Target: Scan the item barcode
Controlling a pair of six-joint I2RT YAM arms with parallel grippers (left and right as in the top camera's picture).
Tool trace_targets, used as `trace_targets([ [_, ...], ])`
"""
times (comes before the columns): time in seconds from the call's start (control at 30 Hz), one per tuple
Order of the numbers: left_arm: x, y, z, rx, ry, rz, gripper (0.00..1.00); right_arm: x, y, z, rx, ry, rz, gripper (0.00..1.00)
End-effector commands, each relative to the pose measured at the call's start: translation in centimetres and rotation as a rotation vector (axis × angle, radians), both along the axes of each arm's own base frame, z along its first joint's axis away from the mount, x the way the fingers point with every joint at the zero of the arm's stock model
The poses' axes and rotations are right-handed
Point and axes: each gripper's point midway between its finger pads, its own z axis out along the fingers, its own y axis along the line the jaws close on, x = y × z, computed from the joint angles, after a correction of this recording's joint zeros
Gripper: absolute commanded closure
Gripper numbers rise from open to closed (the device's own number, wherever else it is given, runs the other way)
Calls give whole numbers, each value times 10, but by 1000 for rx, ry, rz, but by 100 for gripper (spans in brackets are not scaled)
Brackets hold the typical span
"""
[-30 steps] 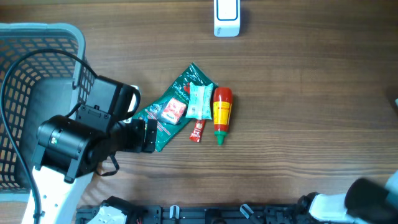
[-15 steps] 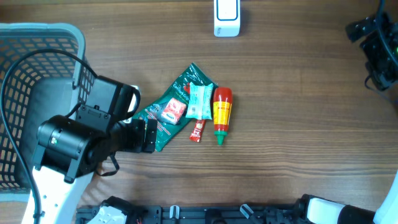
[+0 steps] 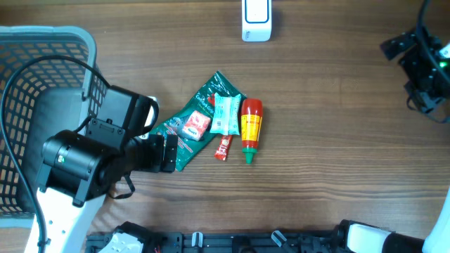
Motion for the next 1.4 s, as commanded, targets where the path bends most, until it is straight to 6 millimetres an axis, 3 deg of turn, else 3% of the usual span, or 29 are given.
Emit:
trace_targets([
  [0.0,-1,-1,2,-19,-8,9,0,-7,34,13,-19,-43,100,0],
  [0.2,-1,-1,2,-19,-8,9,0,-7,68,6,-149,-20,129,0],
  [0.4,-1,-1,2,-19,-8,9,0,4,125,-14,-192,-31,288,0],
  [0.67,-1,-1,2,-19,-8,9,0,32,178,-114,-167,153,423,0],
  [0.73,-1,-1,2,-19,-8,9,0,32,185,-142,-152,230,450,0],
  [0.77,-1,-1,2,-19,-8,9,0,31,194,-169,-147,295,526,0],
  [0.87,-1,-1,2,-19,-8,9,0,27,209,-208,-119,378,649,0],
  [0.97,-1,-1,3,-19,-8,9,0,30,212,-246,-126,462,659,0],
  [1.13,-1,-1,2,-19,-8,9,0,34,211,-287,-202,532,654,1],
  [1.37,-1,-1,2,-19,-8,9,0,30,217,-319,-338,565,759,1],
])
